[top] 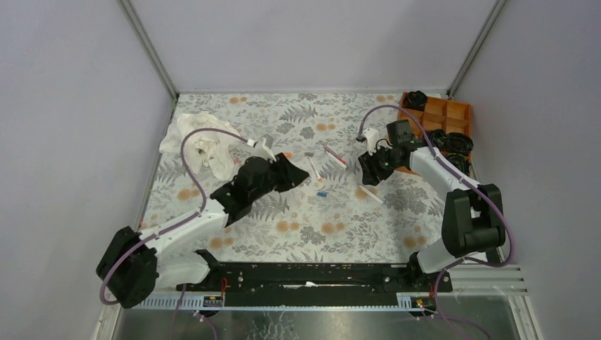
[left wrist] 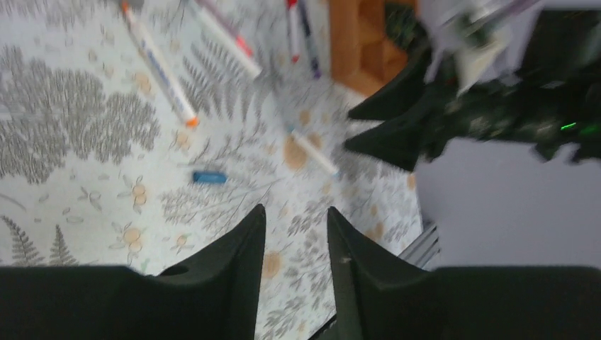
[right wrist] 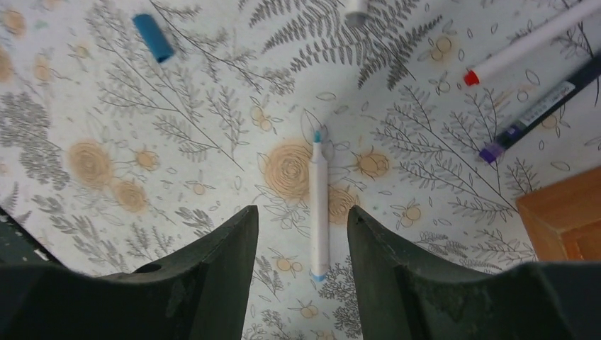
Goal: Insert the pens into the pen caps
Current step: Pick up the pen from the center of the board.
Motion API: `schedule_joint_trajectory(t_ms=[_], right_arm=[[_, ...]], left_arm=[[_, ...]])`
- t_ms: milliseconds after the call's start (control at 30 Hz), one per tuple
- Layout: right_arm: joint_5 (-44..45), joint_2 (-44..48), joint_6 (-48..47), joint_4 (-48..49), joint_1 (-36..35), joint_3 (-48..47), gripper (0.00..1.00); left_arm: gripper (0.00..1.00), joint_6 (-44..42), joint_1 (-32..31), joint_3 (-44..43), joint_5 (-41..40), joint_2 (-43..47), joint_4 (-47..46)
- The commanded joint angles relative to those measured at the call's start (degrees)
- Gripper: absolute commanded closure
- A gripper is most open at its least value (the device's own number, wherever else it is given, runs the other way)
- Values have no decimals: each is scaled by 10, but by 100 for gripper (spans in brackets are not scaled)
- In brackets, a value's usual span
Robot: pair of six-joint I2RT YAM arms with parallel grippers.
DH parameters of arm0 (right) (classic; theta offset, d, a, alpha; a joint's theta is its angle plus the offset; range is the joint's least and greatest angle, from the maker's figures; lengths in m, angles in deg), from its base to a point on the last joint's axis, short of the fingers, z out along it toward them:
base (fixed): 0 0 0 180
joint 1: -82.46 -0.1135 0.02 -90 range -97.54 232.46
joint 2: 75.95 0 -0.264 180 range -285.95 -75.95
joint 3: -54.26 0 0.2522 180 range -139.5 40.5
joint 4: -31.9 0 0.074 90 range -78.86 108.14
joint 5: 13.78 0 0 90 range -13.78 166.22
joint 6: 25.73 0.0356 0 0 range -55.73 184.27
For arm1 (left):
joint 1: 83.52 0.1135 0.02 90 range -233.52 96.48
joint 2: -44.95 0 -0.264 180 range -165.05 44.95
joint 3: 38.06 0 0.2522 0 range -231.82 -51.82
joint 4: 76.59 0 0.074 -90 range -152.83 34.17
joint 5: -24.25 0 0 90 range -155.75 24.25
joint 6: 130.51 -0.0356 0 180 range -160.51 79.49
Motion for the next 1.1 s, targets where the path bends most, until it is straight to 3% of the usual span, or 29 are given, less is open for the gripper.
schedule_joint_trajectory(t_ms=[0,133,200,433,700,867,1067], right_arm=[[79,-21,-21,3,-9,17,44],[136,-45,-25,10,-30,26,46],[158,-54,-29,10,-40,36,47],[191,-58,-29,15,-61,75,50],[199,-87,-39,1,-70,102,73],[209,-129,-38,0,-74,97,95],[137,-79,-22,1,-58,76,100]], left_arm=[[46,-145,0,-24,-91,84,24],[9,-182,3,40,-121,173,-61],[2,-182,6,77,-115,220,-93],[1,-155,8,169,-62,279,-137],[2,-104,8,204,-28,267,-198],[3,-65,8,226,-13,232,-261],[6,46,6,256,33,110,-413]])
